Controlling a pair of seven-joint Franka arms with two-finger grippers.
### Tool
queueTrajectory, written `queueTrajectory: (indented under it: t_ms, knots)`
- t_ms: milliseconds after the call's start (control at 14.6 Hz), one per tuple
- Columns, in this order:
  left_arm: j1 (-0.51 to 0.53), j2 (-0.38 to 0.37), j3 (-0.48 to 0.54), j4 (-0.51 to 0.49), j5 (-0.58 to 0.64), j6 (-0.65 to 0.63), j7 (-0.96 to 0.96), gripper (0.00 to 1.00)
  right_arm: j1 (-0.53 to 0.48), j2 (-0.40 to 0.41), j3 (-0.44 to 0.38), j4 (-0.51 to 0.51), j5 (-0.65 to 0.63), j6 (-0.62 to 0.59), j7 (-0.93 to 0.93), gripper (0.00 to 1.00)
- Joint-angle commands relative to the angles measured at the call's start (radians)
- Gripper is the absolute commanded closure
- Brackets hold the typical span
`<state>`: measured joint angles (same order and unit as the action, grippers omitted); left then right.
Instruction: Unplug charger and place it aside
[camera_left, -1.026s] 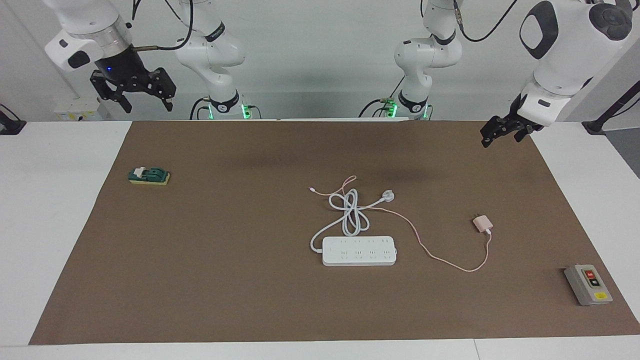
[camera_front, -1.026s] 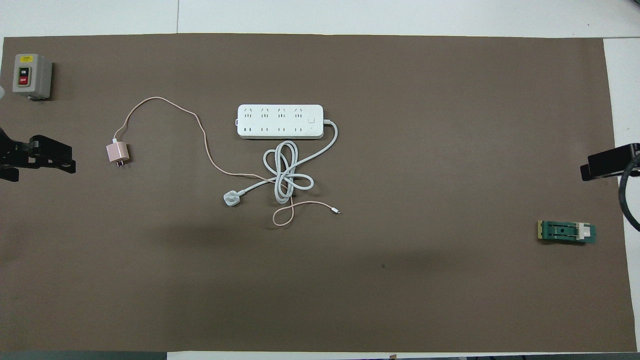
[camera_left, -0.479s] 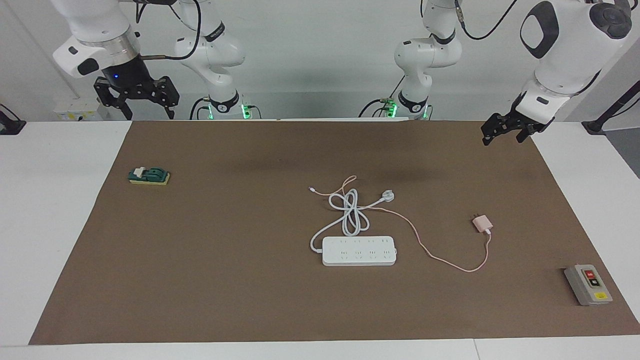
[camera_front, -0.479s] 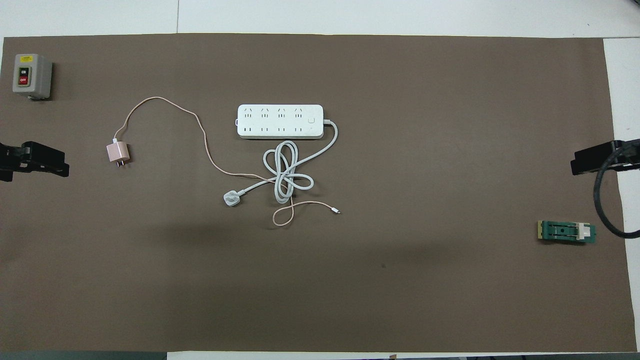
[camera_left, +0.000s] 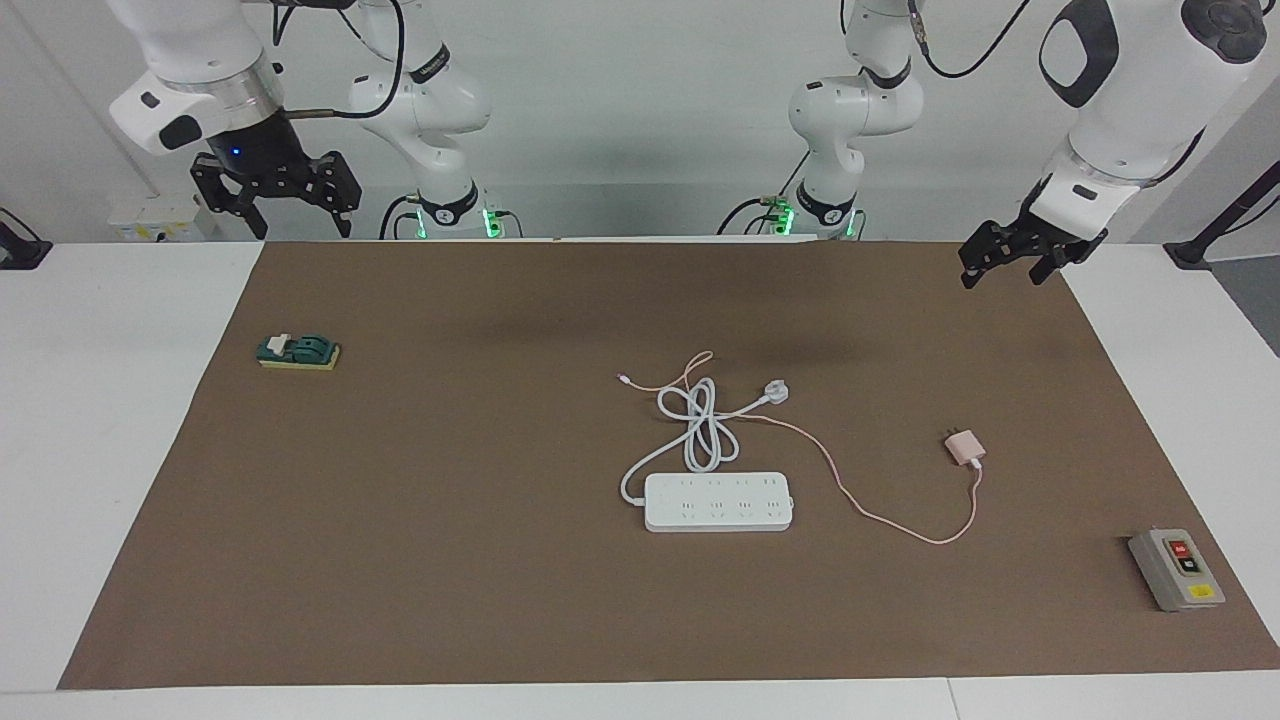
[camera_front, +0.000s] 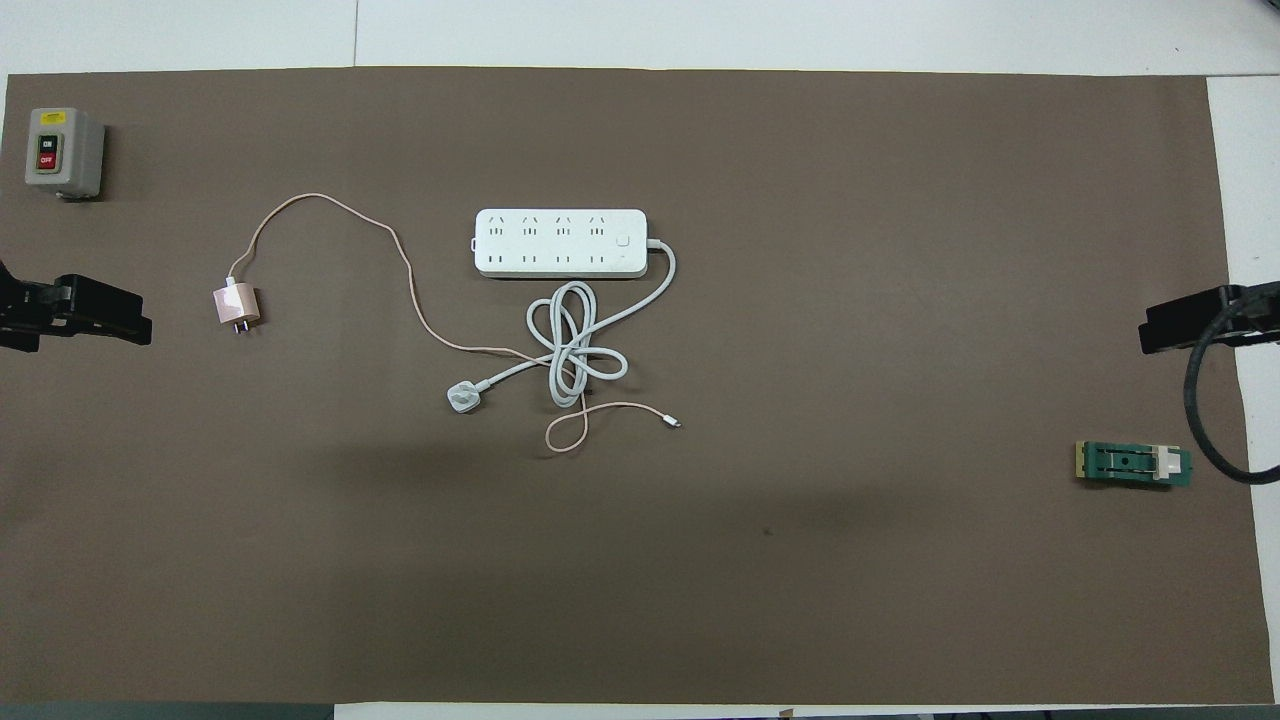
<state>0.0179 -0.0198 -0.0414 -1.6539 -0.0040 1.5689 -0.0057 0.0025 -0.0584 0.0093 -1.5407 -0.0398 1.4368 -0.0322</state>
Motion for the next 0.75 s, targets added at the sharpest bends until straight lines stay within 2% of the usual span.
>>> queueTrajectory:
  t_ms: [0, 684]
  knots:
    - [0.001, 0.006, 0.003, 0.011, -0.007, 0.013, 0.016, 0.0, -0.012, -0.037, 0.012, -0.053, -0.012, 0.022, 0.006, 0.0]
    - [-0.001, 0.003, 0.002, 0.006, -0.013, 0.02, 0.018, 0.0, -0.01, -0.043, 0.012, -0.061, -0.009, 0.019, 0.0, 0.0]
